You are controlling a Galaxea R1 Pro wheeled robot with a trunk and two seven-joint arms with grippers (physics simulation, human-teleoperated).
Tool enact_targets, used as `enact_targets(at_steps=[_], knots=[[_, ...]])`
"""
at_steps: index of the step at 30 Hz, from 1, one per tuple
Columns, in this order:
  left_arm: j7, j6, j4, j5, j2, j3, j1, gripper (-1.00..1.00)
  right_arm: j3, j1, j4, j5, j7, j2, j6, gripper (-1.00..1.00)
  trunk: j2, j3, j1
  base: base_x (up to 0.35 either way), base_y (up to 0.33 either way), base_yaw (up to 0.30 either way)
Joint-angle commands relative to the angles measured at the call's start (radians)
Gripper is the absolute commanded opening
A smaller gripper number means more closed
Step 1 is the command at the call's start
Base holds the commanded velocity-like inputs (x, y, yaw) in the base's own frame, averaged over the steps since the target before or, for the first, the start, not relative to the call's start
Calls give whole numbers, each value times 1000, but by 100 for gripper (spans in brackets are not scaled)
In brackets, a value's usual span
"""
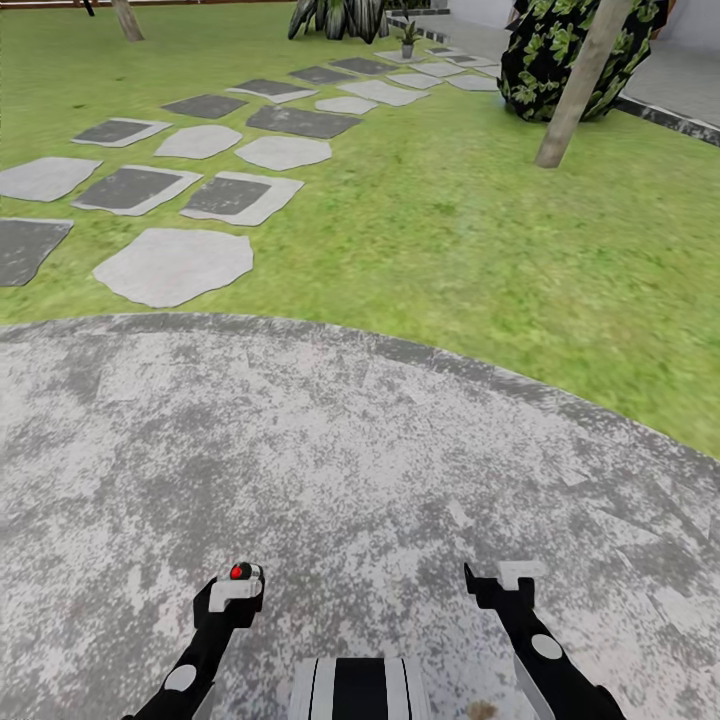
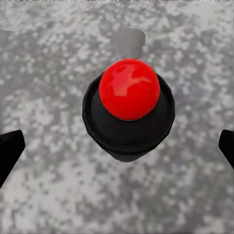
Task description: Pick up the pesticide atomizer in the garden and spray insectifuge to fully cover both potted plants in the garden.
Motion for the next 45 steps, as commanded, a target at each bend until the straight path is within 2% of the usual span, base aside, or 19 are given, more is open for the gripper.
enact_targets(at_steps=[1,36,37,45], knots=[[3,-3,0,-4,-1,1,0,100,0,0,1,0,-1,0,-3,100,0,-1,0,0,0,5],[3,-5,0,-2,0,2,-2,100,1,0,2,0,-2,0,-3,100,0,2,0,13,0,0],[3,-5,0,-2,-1,2,-2,-100,1,0,2,0,-2,0,-3,100,0,2,0,0,0,0],[3,-5,-1,-1,1,2,-2,-100,1,0,2,0,-2,1,-3,100,0,2,0,0,0,0]])
